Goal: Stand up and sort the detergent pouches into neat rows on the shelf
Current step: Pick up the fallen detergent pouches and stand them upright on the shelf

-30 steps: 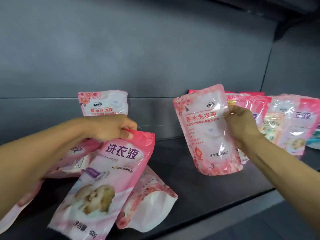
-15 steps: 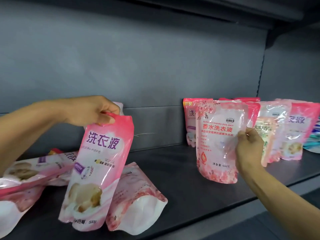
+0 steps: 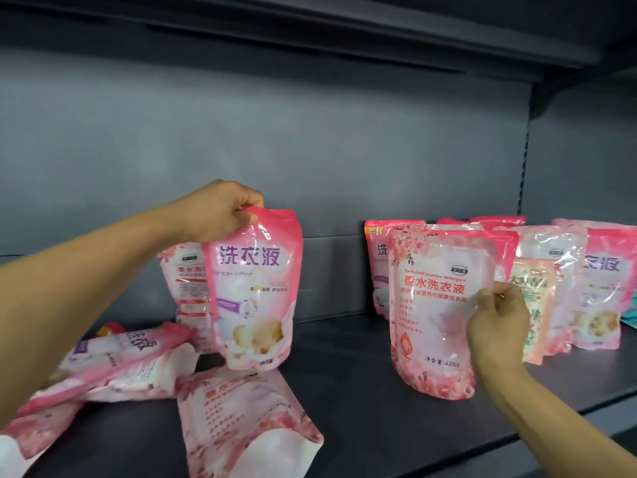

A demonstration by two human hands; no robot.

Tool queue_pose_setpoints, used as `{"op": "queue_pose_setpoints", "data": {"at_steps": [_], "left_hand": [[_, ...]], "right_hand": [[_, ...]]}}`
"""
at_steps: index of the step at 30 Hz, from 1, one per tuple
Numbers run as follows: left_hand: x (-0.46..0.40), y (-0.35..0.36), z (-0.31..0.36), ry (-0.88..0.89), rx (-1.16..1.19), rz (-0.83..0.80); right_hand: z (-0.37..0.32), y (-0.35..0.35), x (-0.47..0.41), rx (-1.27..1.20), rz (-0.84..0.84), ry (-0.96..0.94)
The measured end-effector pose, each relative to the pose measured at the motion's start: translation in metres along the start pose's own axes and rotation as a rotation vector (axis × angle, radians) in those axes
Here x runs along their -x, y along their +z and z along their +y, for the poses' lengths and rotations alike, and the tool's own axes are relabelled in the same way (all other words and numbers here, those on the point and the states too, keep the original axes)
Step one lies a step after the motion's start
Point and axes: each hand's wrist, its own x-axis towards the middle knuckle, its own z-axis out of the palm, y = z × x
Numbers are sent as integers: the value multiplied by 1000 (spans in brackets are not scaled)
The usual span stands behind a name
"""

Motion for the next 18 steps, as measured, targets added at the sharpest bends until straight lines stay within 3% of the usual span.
{"op": "queue_pose_setpoints", "data": {"at_steps": [7,18], "left_hand": [[-58,72,40,68,60,79],[-127,140,92,166,161,70]], "right_hand": [[8,-13,-7,-6,46,-10],[17,-29,-23,-64,91,15]]}}
